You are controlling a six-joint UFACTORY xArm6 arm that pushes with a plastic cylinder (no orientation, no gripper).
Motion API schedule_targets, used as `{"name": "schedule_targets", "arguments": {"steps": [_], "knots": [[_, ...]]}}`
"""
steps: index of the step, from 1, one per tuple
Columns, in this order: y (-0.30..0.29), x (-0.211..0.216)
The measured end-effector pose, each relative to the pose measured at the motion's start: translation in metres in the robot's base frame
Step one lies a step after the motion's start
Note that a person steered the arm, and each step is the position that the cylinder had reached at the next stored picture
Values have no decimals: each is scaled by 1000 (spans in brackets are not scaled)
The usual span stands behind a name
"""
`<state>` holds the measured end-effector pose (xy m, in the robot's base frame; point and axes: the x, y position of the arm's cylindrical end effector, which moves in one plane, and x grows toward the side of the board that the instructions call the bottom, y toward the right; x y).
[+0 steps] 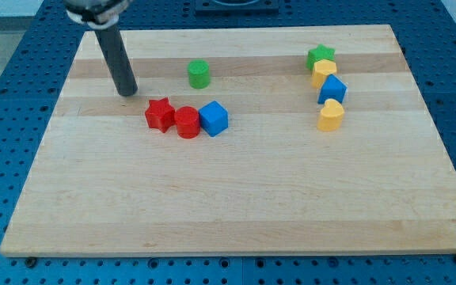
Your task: Move the green circle above the green star
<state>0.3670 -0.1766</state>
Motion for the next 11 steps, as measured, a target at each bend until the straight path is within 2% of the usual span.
{"name": "schedule_targets", "arguments": {"steps": [1,3,8,11], "knots": [[3,0],[43,-25],[144,-47],[174,-69]]}}
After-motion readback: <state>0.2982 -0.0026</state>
